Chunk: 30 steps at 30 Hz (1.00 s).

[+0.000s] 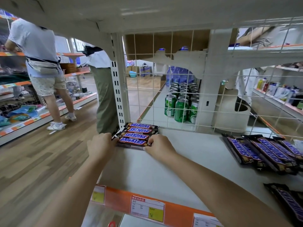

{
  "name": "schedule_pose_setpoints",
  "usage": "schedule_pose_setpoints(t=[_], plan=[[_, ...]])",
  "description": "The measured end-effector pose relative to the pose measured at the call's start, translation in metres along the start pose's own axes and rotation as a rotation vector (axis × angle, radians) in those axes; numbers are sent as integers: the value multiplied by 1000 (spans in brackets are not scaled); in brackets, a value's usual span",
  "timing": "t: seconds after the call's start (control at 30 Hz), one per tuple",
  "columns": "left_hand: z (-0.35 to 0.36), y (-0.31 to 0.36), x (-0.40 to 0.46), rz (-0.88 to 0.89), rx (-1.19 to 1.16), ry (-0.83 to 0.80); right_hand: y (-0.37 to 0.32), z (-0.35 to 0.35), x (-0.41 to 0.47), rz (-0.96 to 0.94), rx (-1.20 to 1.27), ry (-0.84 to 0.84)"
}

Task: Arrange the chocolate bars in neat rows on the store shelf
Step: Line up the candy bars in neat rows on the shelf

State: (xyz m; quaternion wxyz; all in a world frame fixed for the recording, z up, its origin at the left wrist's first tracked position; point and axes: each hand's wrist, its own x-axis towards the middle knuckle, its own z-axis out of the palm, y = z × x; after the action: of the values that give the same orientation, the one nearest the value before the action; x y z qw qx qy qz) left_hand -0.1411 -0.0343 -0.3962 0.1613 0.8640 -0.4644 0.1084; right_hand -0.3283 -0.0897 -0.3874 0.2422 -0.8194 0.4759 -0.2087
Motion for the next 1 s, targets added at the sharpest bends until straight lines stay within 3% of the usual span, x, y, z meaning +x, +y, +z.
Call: schedule_pose_setpoints(t=[0.23,0.7,1.0], plan=[[-20,10,-12,115,66,94,7,-22,-15,13,-38,54],[-50,128,-104,477,-42,-59,45,-90,-95,-10,-361,54],[-55,183,-137,586,-45,-99,105,-146,-136,128,-410,179]])
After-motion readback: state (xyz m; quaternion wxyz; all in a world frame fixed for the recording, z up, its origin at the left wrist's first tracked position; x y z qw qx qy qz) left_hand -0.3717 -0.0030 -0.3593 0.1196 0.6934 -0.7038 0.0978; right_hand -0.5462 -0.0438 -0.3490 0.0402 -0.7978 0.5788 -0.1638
